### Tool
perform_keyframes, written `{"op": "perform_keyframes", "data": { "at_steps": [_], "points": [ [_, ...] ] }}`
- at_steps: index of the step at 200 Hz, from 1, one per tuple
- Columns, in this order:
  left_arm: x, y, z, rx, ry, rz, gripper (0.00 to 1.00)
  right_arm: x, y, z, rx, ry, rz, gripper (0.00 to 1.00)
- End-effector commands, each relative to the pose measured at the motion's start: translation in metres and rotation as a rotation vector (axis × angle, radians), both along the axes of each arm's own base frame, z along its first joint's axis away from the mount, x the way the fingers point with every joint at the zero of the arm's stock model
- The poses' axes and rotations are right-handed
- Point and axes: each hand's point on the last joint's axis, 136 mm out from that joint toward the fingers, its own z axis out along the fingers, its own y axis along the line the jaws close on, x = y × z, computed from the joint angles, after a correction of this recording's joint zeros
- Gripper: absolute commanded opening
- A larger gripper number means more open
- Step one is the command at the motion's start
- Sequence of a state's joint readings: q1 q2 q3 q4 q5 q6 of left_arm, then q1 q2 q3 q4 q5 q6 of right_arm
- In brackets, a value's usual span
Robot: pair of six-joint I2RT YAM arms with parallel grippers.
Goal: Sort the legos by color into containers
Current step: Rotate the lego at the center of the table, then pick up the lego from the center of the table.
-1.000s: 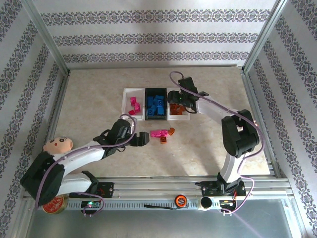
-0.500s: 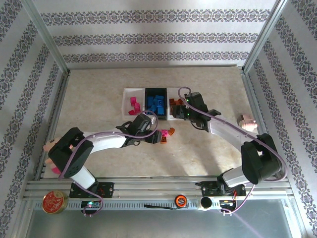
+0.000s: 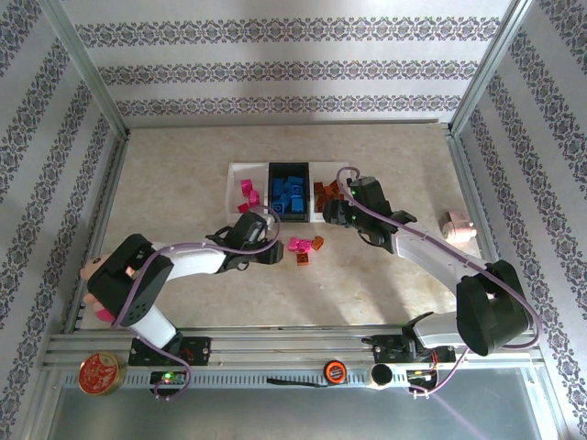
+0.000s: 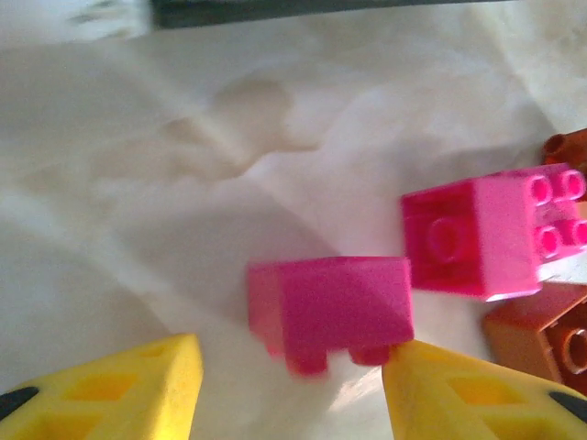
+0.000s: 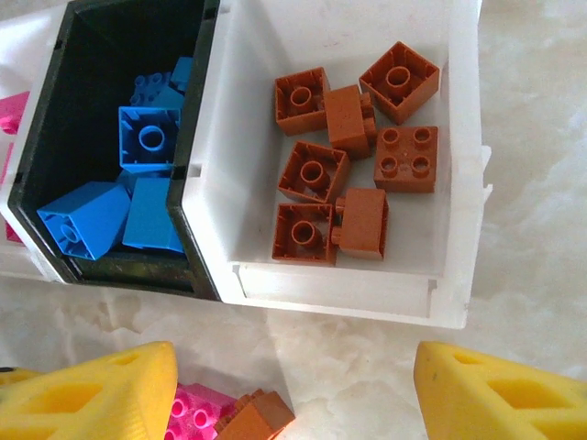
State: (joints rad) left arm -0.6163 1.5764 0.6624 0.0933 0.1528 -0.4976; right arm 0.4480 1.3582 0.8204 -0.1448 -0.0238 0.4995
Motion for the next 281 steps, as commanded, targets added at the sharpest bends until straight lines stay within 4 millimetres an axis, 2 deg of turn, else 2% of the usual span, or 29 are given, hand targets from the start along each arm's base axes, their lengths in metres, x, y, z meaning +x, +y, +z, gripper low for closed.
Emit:
{"op": "perform_keyframes", "data": {
  "at_steps": [1, 22, 51, 72, 90, 138, 174, 212, 251, 281],
  "points": [
    [-0.009, 0.032, -0.002, 0.049, 0.017, 0.071, 0.55, -0.003, 0.000, 0.002, 0.013, -0.016, -0.011, 0.69],
    [-0.013, 0.034, 0.017, 0.028, -0.014, 0.058, 0.56, -0.004, -0.001, 0.001, 0.014, -0.015, -0.014, 0.69],
    [-0.013, 0.021, 0.048, -0.023, -0.067, 0.021, 0.70, -0.006, 0.000, 0.001, 0.019, -0.017, -0.010, 0.70],
    [-0.009, 0.013, 0.058, -0.025, -0.091, -0.001, 0.78, -0.008, 0.001, -0.001, 0.020, -0.013, -0.009, 0.70],
    [-0.004, 0.007, 0.054, -0.016, -0.085, -0.013, 0.78, -0.009, 0.001, -0.004, 0.018, -0.007, -0.008, 0.71],
    [0.008, -0.001, 0.022, 0.048, -0.042, -0.032, 0.79, -0.013, -0.001, -0.005, 0.011, -0.012, -0.013, 0.71],
    [0.016, -0.020, 0.020, -0.026, -0.050, -0.058, 0.81, -0.015, -0.002, -0.004, 0.008, -0.015, -0.013, 0.71],
    [0.023, -0.023, 0.012, -0.011, -0.052, -0.054, 0.80, -0.016, -0.003, -0.007, 0.005, -0.010, -0.013, 0.71],
    [0.028, -0.020, 0.000, 0.028, -0.038, -0.034, 0.65, -0.018, -0.004, -0.011, 0.003, -0.004, -0.015, 0.71],
    [0.026, -0.017, 0.004, 0.023, -0.048, -0.024, 0.52, -0.021, -0.007, -0.012, -0.005, -0.007, -0.017, 0.71]
  ]
}}
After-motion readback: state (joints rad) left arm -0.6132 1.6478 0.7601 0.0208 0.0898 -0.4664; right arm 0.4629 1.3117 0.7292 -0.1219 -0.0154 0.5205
